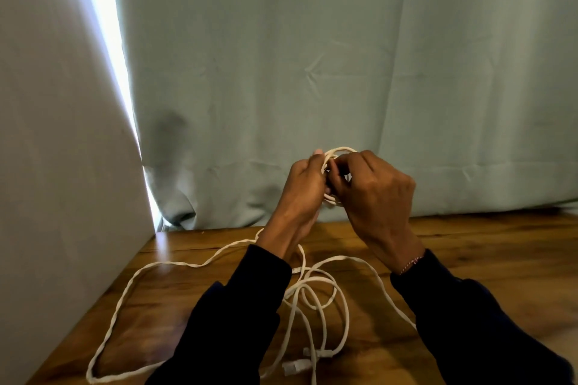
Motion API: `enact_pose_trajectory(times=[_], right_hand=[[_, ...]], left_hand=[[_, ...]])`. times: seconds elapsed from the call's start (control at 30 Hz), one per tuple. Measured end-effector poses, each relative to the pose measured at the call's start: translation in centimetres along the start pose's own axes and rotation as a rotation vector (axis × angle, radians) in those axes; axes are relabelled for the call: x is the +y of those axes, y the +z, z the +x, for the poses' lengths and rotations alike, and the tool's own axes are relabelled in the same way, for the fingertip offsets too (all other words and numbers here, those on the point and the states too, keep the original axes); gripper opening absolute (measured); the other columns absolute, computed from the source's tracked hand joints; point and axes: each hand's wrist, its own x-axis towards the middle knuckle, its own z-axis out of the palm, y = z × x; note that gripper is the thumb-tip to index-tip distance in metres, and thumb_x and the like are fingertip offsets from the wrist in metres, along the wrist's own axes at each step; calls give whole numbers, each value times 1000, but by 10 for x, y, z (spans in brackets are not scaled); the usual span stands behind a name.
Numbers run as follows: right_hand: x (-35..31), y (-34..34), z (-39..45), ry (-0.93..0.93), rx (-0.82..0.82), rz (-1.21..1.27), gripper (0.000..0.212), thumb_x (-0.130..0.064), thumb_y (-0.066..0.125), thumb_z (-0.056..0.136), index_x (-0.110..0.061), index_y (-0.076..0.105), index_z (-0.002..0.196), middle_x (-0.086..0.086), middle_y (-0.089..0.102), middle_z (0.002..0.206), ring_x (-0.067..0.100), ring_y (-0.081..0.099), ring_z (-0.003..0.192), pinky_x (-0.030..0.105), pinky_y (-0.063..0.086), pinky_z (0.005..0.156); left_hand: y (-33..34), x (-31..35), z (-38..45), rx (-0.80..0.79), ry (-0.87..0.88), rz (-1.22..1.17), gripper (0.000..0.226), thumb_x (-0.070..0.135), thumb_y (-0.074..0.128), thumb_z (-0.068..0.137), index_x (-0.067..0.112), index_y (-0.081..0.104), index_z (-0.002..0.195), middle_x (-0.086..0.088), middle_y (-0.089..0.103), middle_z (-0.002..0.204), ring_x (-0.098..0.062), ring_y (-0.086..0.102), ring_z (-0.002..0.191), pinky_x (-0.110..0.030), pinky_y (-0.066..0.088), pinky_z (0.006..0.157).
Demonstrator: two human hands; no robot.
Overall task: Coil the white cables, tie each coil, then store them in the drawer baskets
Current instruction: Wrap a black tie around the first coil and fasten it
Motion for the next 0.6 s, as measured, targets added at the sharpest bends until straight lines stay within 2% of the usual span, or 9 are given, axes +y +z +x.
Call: enact_pose_trajectory(times=[0.07, 0.17, 0.33, 0.4, 0.47, 0.53, 0.6], right_hand=[[0, 0, -2, -7, -11, 10, 24, -32, 64, 98, -9, 71, 92, 9, 72, 83, 22, 64, 64, 30, 49, 49], [-3, -3, 0, -7, -46, 51, 22, -32, 68, 95, -11, 72, 93, 7, 73, 82, 22, 66, 64, 29, 49, 50], [-12, -15, 11, 62, -158, 189, 20, -32, 72, 92, -13, 72, 98, 2, 75, 81, 17, 69, 64, 31, 57, 57], [-15, -23, 17, 118, -217, 293, 19, -31, 73, 90, -14, 74, 99, -1, 76, 83, 13, 70, 66, 30, 59, 63], [-15, -31, 24, 206, -309, 421, 14, -29, 77, 87, -18, 76, 96, -6, 75, 83, 5, 68, 68, 23, 59, 67], [-13, -37, 29, 300, -420, 530, 10, -27, 79, 85, -20, 77, 92, -9, 74, 80, 2, 68, 69, 17, 57, 66], [-10, -45, 34, 411, -510, 689, 8, -26, 78, 86, -20, 79, 92, -10, 74, 78, 1, 69, 69, 13, 54, 63]], left_hand=[[1, 1, -1, 25, -60, -90, 46, 34, 34, 109, 2, 68, 109, -1, 66, 73, -7, 60, 57, -19, 46, 53], [1, 4, -3, 53, -60, -130, 38, 29, 38, 108, 3, 64, 116, -2, 66, 80, -5, 61, 58, -16, 48, 53], [-1, 9, -7, 96, -61, -192, 23, 19, 46, 105, 5, 61, 117, -4, 68, 83, 0, 61, 50, -15, 46, 47], [-3, 11, -7, 105, -78, -249, 16, 17, 49, 104, 8, 61, 111, -10, 73, 93, -7, 69, 62, -20, 49, 48], [-3, 10, -5, 119, -83, -270, 9, 15, 53, 102, 13, 61, 105, -12, 74, 92, -19, 73, 77, -29, 55, 57], [-3, 8, -4, 148, -80, -274, 8, 14, 54, 100, 16, 62, 100, -13, 72, 87, -25, 71, 79, -38, 56, 69], [-3, 6, -3, 177, -65, -278, 12, 15, 57, 99, 21, 66, 94, -14, 69, 90, -30, 63, 82, -40, 51, 70]])
